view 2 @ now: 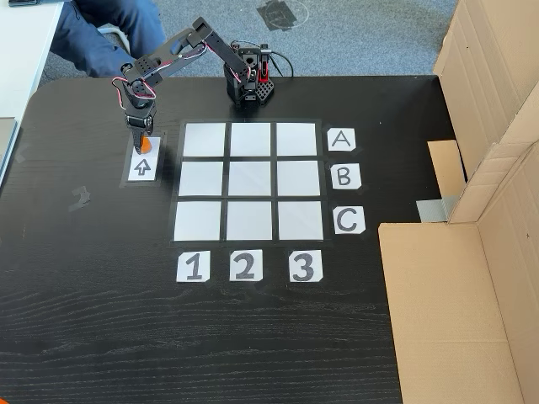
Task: Pick up the round, orange token and place it in the grid on square A1.
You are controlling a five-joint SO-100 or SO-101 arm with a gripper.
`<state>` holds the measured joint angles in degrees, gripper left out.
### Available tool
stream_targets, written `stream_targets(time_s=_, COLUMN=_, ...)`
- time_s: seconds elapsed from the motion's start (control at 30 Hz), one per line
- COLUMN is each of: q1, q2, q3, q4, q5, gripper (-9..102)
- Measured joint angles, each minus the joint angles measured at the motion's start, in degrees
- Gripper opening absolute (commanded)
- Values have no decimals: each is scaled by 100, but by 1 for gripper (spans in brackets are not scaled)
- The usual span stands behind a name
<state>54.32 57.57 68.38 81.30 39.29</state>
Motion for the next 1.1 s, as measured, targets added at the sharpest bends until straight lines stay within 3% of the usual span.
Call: stream_targets(time_s=1.1, q1=-79, q2=-501, q3=-448, q4=-35, q5=202, gripper=27)
